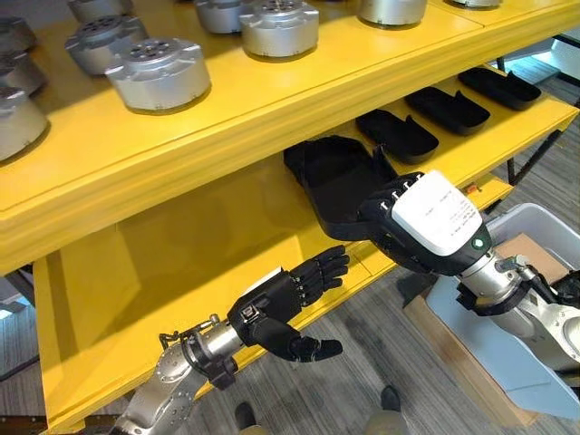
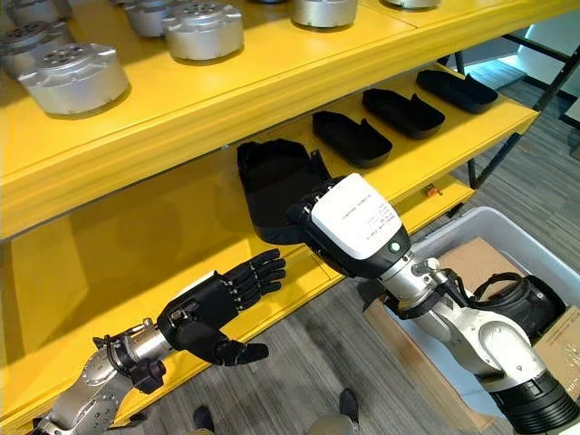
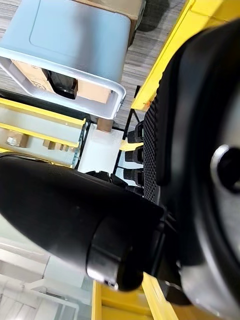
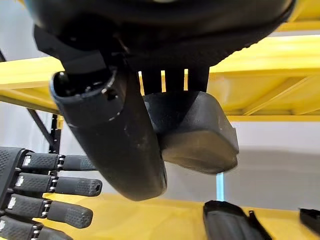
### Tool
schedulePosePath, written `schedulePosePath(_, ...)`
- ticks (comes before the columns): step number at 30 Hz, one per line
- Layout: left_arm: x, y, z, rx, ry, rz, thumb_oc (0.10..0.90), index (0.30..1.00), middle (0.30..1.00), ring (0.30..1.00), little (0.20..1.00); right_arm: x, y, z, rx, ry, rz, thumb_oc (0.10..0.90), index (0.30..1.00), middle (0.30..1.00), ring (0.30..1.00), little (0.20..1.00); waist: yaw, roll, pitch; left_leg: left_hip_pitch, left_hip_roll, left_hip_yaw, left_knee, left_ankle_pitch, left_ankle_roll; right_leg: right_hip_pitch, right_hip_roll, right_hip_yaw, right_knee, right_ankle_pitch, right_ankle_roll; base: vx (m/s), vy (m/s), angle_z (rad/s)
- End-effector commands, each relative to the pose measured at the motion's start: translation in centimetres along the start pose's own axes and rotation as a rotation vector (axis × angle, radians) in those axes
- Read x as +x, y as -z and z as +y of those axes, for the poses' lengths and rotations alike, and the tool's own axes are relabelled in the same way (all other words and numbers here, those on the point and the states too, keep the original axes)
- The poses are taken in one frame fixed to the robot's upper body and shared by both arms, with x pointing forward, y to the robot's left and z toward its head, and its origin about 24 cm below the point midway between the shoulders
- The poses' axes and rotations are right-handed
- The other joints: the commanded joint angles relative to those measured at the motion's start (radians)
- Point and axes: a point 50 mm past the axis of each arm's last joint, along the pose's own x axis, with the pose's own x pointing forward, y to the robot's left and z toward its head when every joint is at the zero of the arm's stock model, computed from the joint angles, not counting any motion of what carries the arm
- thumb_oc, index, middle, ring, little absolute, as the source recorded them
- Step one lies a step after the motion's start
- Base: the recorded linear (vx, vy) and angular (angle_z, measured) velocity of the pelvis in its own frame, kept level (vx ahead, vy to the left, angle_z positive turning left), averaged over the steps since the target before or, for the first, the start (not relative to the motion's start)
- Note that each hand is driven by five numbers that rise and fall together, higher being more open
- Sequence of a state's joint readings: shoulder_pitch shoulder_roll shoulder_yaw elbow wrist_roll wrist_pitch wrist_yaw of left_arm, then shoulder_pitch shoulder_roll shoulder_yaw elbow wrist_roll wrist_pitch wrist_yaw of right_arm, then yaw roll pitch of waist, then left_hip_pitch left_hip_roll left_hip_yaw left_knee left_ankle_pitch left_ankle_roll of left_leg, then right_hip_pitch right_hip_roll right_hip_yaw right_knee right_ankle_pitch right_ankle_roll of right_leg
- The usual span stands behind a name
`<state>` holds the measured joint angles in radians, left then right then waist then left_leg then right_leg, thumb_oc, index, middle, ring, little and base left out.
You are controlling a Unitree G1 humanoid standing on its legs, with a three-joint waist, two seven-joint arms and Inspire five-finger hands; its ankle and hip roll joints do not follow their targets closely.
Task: Move parts from the plastic box to the shelf.
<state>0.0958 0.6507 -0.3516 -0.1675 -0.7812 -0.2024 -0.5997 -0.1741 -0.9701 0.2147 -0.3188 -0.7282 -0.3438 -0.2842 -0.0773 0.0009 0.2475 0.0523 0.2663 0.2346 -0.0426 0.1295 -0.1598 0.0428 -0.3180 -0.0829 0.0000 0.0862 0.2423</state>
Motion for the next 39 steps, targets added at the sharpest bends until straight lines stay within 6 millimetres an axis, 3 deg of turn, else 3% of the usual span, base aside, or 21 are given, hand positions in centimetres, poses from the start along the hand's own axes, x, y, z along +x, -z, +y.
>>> schedulePosePath(1, 0.8, -3.1, -0.3, 0.062, 0.059, -0.159, 0.900, 1.000, 1.000, 1.000, 1.000, 2.4, -1.0, -5.1, -0.037, 0.294, -0.133, 0.400, 0.300, 0.300, 0.300, 0.300, 0.009, 0.004, -0.053, 0.006, -0.013, 0.008, 0.089, -0.153, 0.060, -0.030, 0.108, -0.039, 0.102, -0.132, -0.114, 0.05, 0.028, 0.01)
schedulePosePath(9, 1.0, -3.5, -0.3, 0.064, 0.053, -0.161, 0.900, 1.000, 1.000, 1.000, 1.000, 2.8, -2.6, -4.6, 0.006, 0.236, -0.252, 0.400, 0.300, 0.300, 0.300, 0.300, 0.034, -0.007, -0.040, -0.008, -0.024, -0.004, 0.114, -0.167, 0.067, -0.023, 0.099, -0.051, 0.098, -0.129, -0.107, 0.04, 0.023, 0.01)
schedulePosePath(13, 1.3, -3.5, -0.4, 0.068, 0.045, -0.162, 0.900, 1.000, 1.000, 1.000, 1.000, 4.1, -3.7, -4.4, 0.010, 0.269, -0.326, 0.400, 0.300, 0.300, 0.300, 0.300, 0.066, -0.009, -0.021, -0.029, -0.031, -0.026, 0.135, -0.175, 0.072, -0.022, 0.092, -0.064, 0.096, -0.129, -0.107, 0.03, 0.018, 0.08)
schedulePosePath(22, 1.9, -4.1, -0.5, 0.086, 0.039, -0.189, 0.900, 1.000, 1.000, 1.000, 1.000, 7.0, -6.2, -4.6, 0.042, 0.354, -0.431, 0.400, 0.300, 0.300, 0.300, 0.300, 0.147, 0.013, 0.045, -0.124, -0.070, -0.096, 0.186, -0.179, 0.083, -0.055, 0.074, -0.106, 0.128, -0.144, -0.112, -0.02, 0.047, 0.23)
schedulePosePath(29, 2.2, -4.5, -0.6, 0.100, 0.057, -0.192, 0.900, 1.000, 1.000, 1.000, 1.000, 9.5, -6.8, -4.9, 0.048, 0.419, -0.410, 0.400, 0.300, 0.300, 0.300, 0.300, 0.198, 0.032, 0.091, -0.189, -0.104, -0.138, 0.197, -0.170, 0.093, -0.070, 0.059, -0.126, 0.126, -0.144, -0.104, -0.03, 0.052, 0.19)
schedulePosePath(39, 3.0, -5.1, -0.4, 0.131, 0.045, -0.222, 0.900, 1.000, 1.000, 1.000, 1.000, 12.1, -5.9, -5.6, 0.029, 0.455, -0.244, 0.400, 0.300, 0.300, 0.300, 0.300, 0.227, 0.044, 0.142, -0.266, -0.136, -0.158, 0.225, -0.172, 0.107, -0.101, 0.042, -0.119, 0.117, -0.131, -0.091, -0.03, 0.038, 0.10)
